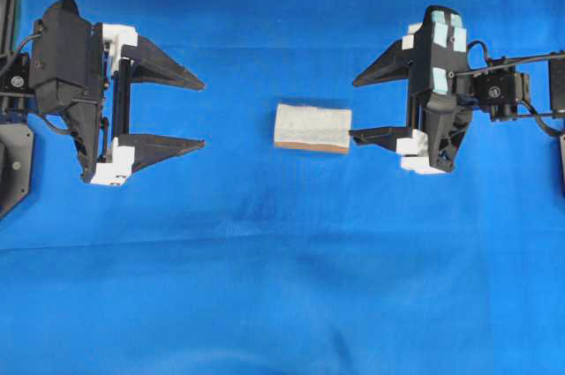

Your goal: Hand over the sponge with the left arm and wipe it with the right arm.

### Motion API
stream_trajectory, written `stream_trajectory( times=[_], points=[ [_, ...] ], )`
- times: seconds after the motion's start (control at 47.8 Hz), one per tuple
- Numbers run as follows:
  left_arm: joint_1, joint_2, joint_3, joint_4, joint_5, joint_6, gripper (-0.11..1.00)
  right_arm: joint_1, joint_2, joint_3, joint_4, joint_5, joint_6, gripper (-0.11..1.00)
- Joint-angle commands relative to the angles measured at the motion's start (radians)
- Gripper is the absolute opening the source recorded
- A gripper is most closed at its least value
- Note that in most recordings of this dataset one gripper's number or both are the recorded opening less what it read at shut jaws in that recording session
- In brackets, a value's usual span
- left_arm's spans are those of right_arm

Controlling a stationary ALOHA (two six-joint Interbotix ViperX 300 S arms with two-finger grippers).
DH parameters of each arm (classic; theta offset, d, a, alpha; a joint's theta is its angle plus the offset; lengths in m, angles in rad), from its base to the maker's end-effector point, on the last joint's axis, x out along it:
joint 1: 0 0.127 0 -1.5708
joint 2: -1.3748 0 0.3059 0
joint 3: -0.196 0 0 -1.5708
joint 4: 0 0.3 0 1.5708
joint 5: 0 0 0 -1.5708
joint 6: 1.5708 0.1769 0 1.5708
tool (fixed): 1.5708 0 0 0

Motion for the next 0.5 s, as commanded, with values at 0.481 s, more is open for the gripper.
stream_trajectory(
  times=[0.481],
  points=[
    [-0.002, -0.192, 0.046, 0.000, 0.051, -0.002, 0.90, 0.002, -0.192, 0.041, 0.002, -0.015, 0.005, 0.74]
  ],
)
